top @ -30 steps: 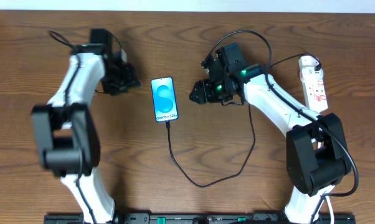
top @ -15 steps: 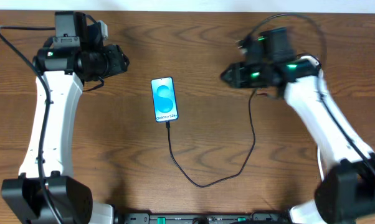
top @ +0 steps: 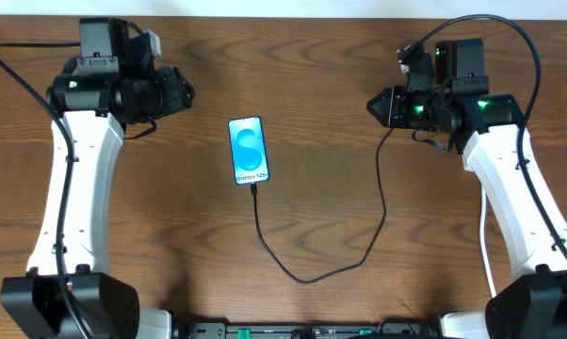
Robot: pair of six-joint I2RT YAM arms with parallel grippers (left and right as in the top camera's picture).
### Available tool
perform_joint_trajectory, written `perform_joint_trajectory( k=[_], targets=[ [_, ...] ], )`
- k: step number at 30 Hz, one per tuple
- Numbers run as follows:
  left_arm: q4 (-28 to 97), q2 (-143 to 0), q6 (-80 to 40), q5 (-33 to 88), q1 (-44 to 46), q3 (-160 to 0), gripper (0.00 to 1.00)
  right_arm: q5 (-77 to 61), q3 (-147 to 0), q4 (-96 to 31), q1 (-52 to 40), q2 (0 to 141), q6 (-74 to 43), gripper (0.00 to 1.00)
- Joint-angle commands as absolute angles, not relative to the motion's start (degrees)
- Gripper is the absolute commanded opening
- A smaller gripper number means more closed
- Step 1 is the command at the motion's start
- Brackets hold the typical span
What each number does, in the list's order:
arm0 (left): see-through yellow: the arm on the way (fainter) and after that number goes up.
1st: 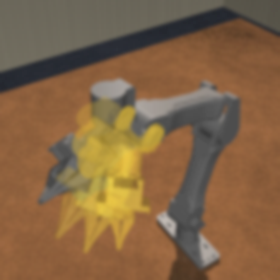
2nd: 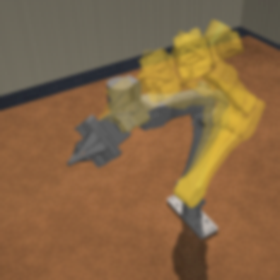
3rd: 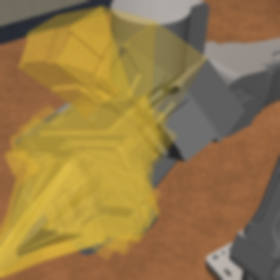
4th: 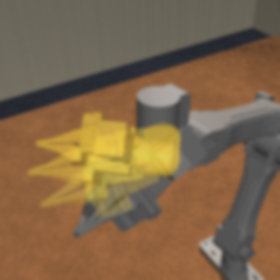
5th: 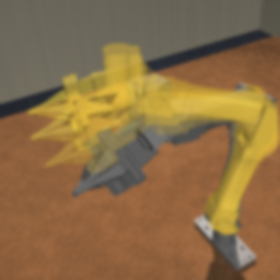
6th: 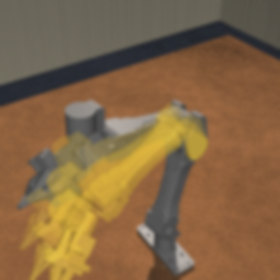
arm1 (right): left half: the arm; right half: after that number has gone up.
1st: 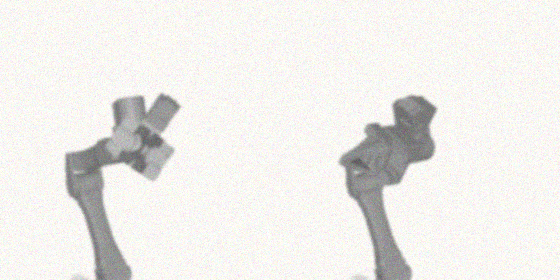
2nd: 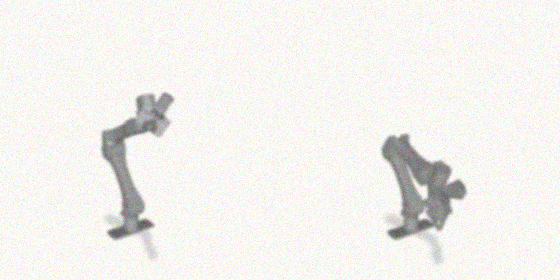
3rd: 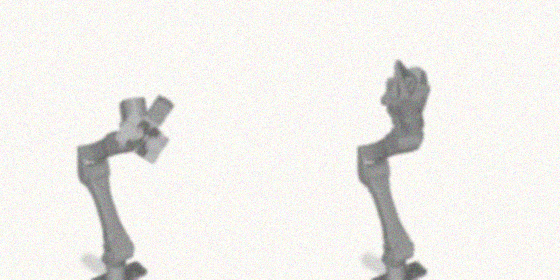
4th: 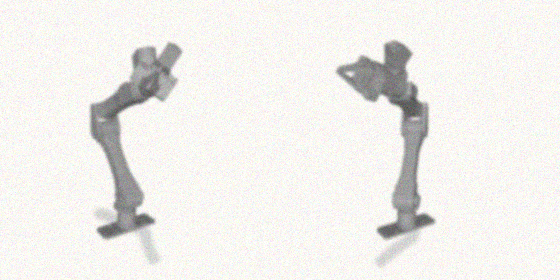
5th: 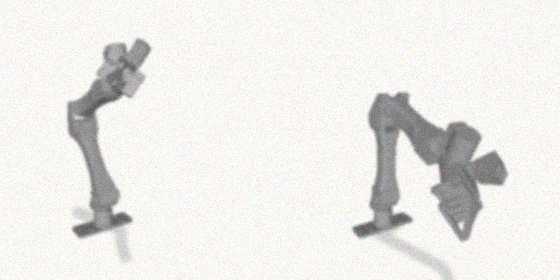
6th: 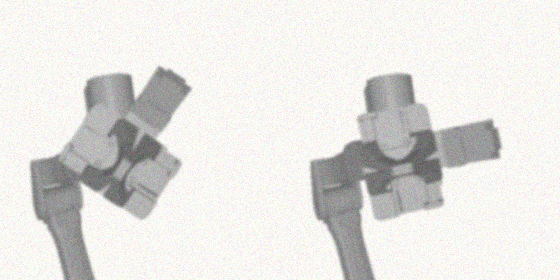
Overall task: Plug charger to phone and switch on socket
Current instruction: 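Move the right gripper over to the white power strip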
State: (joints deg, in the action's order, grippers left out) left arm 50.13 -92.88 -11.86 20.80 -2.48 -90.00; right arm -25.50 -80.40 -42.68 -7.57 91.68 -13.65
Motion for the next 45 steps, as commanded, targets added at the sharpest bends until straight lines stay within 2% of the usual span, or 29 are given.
perform_joint_trajectory(
  k=[1, 6, 11, 20, 24, 34, 35, 37, 38, 41, 45],
  targets=[
    [50.35, -91.83, -12.16, 20.47, -2.46, -90.72, 0.77, -24.71, -80.88, -42.92, -7.18, 91.39, -12.99, 0.17],
    [50.35, -91.83, -12.16, 20.45, -2.46, -90.72, 0.89, -24.71, -80.88, -42.94, -7.18, 91.39, -12.99, 0.16],
    [50.35, -91.83, -12.16, 20.45, -2.46, -90.72, 0.91, -24.71, -80.88, -42.94, -7.18, 91.39, -13.02, 0.12],
    [50.35, -91.83, -12.16, 20.45, -2.46, -90.72, 0.91, -24.29, -80.88, -42.89, -7.16, 91.39, -13.02, 0.11],
    [50.35, -91.83, -12.16, 20.45, -2.46, -90.72, 0.91, -24.27, -80.88, -42.89, -7.16, 91.39, -12.99, 0.01],
    [50.33, -91.83, -12.16, 20.45, -2.46, -90.72, 0.92, -24.05, -80.88, -42.92, -7.16, 91.39, -12.99, 0.02],
    [50.35, -91.83, -12.16, 20.45, -2.46, -90.72, 0.92, -23.97, -80.88, -42.92, -7.16, 91.39, -13.02, 0.13],
    [50.35, -91.83, -12.14, 20.45, -2.46, -90.72, 0.92, -23.88, -80.88, -42.89, -7.16, 91.39, -13.02, 0.56],
    [50.35, -91.83, -12.14, 20.43, -2.46, -90.72, 0.92, -23.86, -80.88, -42.89, -7.16, 91.39, -12.99, 0.66],
    [50.35, -91.83, -12.16, 20.45, -2.46, -90.72, 0.92, -23.86, -80.88, -42.87, -7.16, 91.39, -13.02, 0.75],
    [50.35, -91.83, -12.14, 20.43, -2.46, -90.72, 0.92, -23.86, -80.88, -42.89, -7.16, 91.39, -13.02, 0.77]
  ],
)
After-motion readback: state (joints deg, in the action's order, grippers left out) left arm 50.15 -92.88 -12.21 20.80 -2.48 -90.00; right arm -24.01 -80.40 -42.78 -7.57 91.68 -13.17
